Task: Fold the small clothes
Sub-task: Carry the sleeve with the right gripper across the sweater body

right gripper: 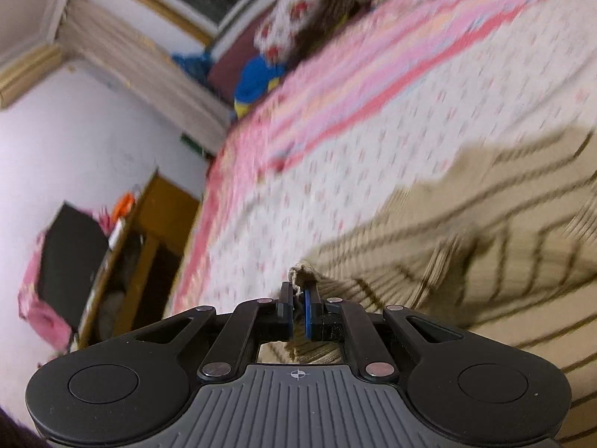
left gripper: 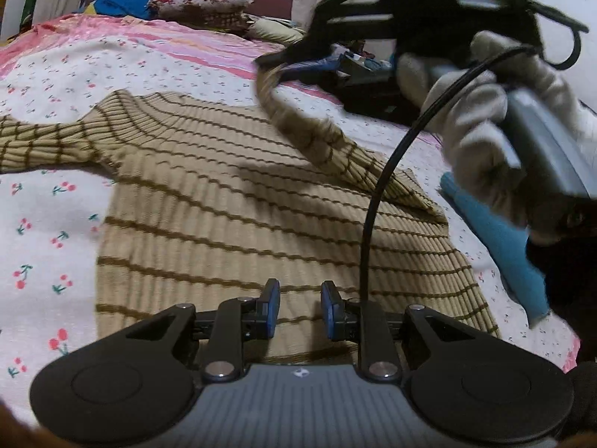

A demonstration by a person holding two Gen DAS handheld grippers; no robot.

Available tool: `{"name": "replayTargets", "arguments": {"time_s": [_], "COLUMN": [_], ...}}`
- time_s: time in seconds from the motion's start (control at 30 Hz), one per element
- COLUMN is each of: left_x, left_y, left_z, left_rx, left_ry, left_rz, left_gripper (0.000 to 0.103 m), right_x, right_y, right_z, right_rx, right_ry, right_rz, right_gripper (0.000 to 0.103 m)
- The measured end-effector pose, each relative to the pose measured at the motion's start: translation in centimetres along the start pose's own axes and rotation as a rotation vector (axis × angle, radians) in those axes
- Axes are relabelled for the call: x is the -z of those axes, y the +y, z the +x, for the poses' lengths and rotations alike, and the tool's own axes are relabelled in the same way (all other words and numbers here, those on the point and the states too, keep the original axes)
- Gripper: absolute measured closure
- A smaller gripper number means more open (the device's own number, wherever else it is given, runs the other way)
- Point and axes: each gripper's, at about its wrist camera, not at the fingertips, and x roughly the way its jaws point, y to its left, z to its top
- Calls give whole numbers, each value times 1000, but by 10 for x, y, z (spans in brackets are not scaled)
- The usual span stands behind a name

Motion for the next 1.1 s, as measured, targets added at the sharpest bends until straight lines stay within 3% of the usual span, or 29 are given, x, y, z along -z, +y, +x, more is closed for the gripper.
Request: {"name": "replayTargets", "arguments": {"time_s": [0.13,0.3,0.37,0.5,0.57,0.7,0.83,0.93,1.1], "left_x": [2,5,3,-4,-13,-37,-58,-73,-98], "left_y": [6,5,4,2,-3,-18,-17,-11,18], "left_z": [-3,-5,-4,-1,4,32,62,70,62], "left_rx": [0,-1,-1,-31,-51,-88,-64,-124,-380], "left_ry": [-4,-6,-6,-22,-26,30,90,51,-108], "left_rz": [-8,-9,-13,-3,22,151,158,139,17], "left_gripper": [74,74,74,73,73,72,72,72,71], "right_x": [17,11,9,12,14,19,23,24,15], "right_y": [-3,-7,-12,-34,-53,-86,-103,-107,-110], "right_z": [17,-12,-30,-54,-62,-70,-75,-80,-91], "right_rx": [-33,-33,20,256,335,372,336,326,335], "right_ry": [93,20,-20,-99,-101,-91,-104,-118,-159], "right_rz": [22,-36,-107,-324,-353,-311,-261,-269,-353], "right_gripper": [86,78,76,76,76,76,76,76,76]}}
